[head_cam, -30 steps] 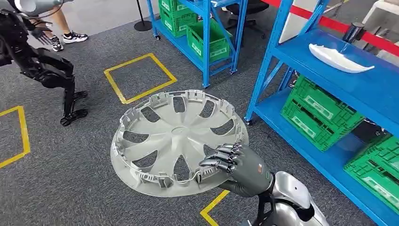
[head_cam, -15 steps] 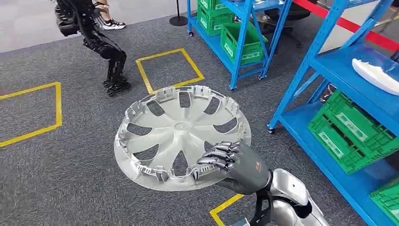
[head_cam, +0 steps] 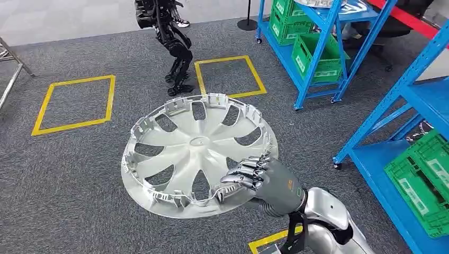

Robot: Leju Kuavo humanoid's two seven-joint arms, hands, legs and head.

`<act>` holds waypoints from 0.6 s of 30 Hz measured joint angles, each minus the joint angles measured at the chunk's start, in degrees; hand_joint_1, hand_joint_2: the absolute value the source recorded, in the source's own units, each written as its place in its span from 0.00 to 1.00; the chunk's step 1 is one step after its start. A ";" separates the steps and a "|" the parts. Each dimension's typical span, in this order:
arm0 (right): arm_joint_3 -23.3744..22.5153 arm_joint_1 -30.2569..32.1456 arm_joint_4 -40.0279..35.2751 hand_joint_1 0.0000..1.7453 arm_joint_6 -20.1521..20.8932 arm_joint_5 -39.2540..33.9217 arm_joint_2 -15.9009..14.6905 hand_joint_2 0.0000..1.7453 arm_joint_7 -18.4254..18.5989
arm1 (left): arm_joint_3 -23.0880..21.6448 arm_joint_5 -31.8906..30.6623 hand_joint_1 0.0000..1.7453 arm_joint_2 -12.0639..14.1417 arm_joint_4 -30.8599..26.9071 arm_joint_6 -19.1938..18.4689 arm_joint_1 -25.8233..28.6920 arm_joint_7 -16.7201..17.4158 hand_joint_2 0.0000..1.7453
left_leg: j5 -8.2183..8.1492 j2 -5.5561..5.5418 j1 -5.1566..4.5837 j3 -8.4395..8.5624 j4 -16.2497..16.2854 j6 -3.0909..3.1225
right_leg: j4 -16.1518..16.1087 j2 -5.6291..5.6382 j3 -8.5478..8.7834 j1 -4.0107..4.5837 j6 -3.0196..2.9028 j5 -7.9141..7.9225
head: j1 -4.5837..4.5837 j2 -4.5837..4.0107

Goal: Take the parts from the cabinet and place them on the table.

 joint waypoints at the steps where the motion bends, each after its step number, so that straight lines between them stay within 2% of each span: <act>1: 0.07 -0.10 -0.20 1.00 0.11 0.00 0.00 1.00 -0.02 | 0.02 0.00 0.00 0.00 0.02 0.02 0.01 0.07 0.00 | -0.32 1.95 0.06 0.03 0.64 0.11 | -0.52 -1.00 0.16 -0.30 -0.51 0.41 | 0.02 0.00; 2: 0.13 -0.12 -0.31 1.00 0.24 -0.02 0.00 1.00 -0.04 | 0.04 0.02 0.00 -0.04 0.02 0.02 -0.05 0.15 0.00 | -1.76 5.90 -0.31 -0.94 2.51 0.13 | -0.66 -1.66 0.20 -0.21 -1.00 0.44 | -0.31 0.02; 3: 0.13 -0.10 -0.39 1.00 0.35 -0.02 0.00 1.00 -0.02 | 0.06 0.02 0.00 -0.06 0.00 0.02 -0.21 0.17 0.00 | -3.98 7.78 -0.30 -2.65 6.04 -0.04 | -0.65 -2.50 0.15 -0.02 -1.23 0.45 | -0.57 0.02; 4: 0.15 -0.08 -0.39 1.00 0.37 -0.02 0.00 1.00 -0.02 | 0.07 0.02 0.00 -0.04 0.00 0.02 -0.32 0.17 0.00 | -6.46 8.62 -0.16 -4.94 11.11 -0.24 | -0.65 -3.49 0.13 0.13 -1.31 0.40 | -0.55 0.00; 5: 0.17 -0.09 -0.39 1.00 0.44 -0.07 0.00 1.00 -0.02 | 0.13 0.02 0.00 -0.07 -0.02 0.02 -0.33 0.17 0.00 | -8.05 8.81 -0.13 -6.74 15.19 -0.39 | -0.64 -4.39 0.09 0.17 -1.35 0.38 | -0.55 0.02; 6: 0.20 -0.11 -0.39 1.00 0.46 -0.09 0.00 1.00 0.00 | 0.24 0.04 0.00 -0.07 0.00 0.02 -0.27 0.15 0.00 | -8.53 8.89 -0.10 -7.69 17.59 -0.55 | -0.63 -5.34 0.08 0.18 -1.36 0.36 | -0.57 0.00; 7: 0.20 -0.10 -0.37 1.00 0.52 -0.24 0.00 1.00 -0.02 | 0.35 0.13 0.00 -0.07 0.00 0.04 -0.12 0.15 0.00 | -7.78 8.98 -0.06 -7.20 17.08 -0.64 | -0.63 -6.10 0.07 0.18 -1.35 0.35 | -0.57 0.00; 8: 0.22 -0.09 -0.37 1.00 0.59 -0.48 0.00 1.00 -0.13 | 0.42 0.31 0.00 -0.07 0.00 0.11 0.06 0.02 0.00 | -6.02 9.27 0.02 -5.32 13.96 -0.68 | -0.62 -6.89 0.09 0.17 -1.28 0.31 | -0.57 0.02; 9: 0.26 -0.09 -0.37 1.00 0.59 -0.59 0.00 1.00 -0.20 | 0.44 0.42 0.00 -0.04 0.00 0.22 0.18 -0.11 0.00 | -3.95 9.90 0.07 -2.56 9.17 -0.68 | -0.57 -7.61 0.14 0.16 -1.15 0.23 | -0.57 0.00; 10: 0.28 -0.01 -0.37 1.00 0.46 -0.68 0.00 1.00 -0.35 | 0.46 0.44 0.00 0.00 0.00 0.22 0.22 -0.26 0.00 | -1.89 12.03 0.04 1.13 3.00 -0.57 | -0.40 -8.36 0.28 0.18 -0.89 0.06 | -0.57 0.02; 11: 0.31 0.11 -0.37 1.00 0.24 -0.68 -0.02 1.00 -0.50 | 0.46 0.42 0.00 -0.06 -0.02 0.22 0.13 -0.31 0.00 | -2.67 14.82 -0.37 2.15 0.56 -0.04 | -0.21 -8.81 0.29 0.59 -0.47 -0.20 | -0.59 0.02; 12: 0.33 0.38 -0.37 1.00 -0.22 -0.63 -0.02 1.00 -0.72 | 0.46 0.31 0.00 -0.09 -0.02 0.22 0.09 -0.37 0.00 | -2.10 14.27 -0.25 2.42 0.40 0.44 | -0.04 -9.34 0.27 0.71 -0.08 -0.43 | -0.44 0.02; 13: 0.35 0.70 -0.37 1.00 -0.70 -0.61 -0.02 1.00 -1.01 | 0.46 0.13 0.00 -0.07 0.00 0.22 0.18 -0.39 0.00 | -2.03 13.29 -0.29 2.19 0.57 0.63 | -0.09 -9.76 0.48 0.82 0.20 -0.33 | -0.39 0.00; 15: 0.42 1.33 -0.37 1.00 -1.29 -0.50 -0.02 1.00 -1.05 | 0.46 0.00 0.00 0.24 0.02 0.22 0.44 -0.37 0.00 | -1.94 12.02 -0.64 1.69 0.57 1.23 | -0.32 -11.09 0.79 0.53 0.77 -0.30 | -0.44 0.00; 16: 0.44 1.54 -0.37 1.00 -1.44 -0.46 -0.02 1.00 -1.05 | 0.46 -0.09 0.00 0.37 0.02 0.22 0.48 -0.35 0.00 | -1.56 11.24 -0.21 2.18 0.12 1.81 | -0.09 -10.77 0.83 0.25 1.38 -0.77 | -0.46 0.00; 17: 0.46 1.80 -0.37 1.00 -1.44 -0.44 -0.09 1.00 -1.03 | 0.48 -0.11 0.00 0.37 0.02 0.22 0.54 -0.33 0.00 | -1.42 10.60 -0.15 2.11 0.04 2.07 | 1.22 -7.14 0.53 -0.04 1.68 -1.90 | -0.22 0.02; 18: 0.46 2.12 -0.37 1.00 -1.53 -0.48 -0.09 1.00 -1.05 | 0.48 -0.13 0.00 0.40 0.02 0.22 0.45 -0.33 0.00 | -1.28 9.98 -0.11 1.98 0.04 2.37 | 4.60 -4.48 -1.05 -0.16 1.76 -4.06 | -0.09 0.02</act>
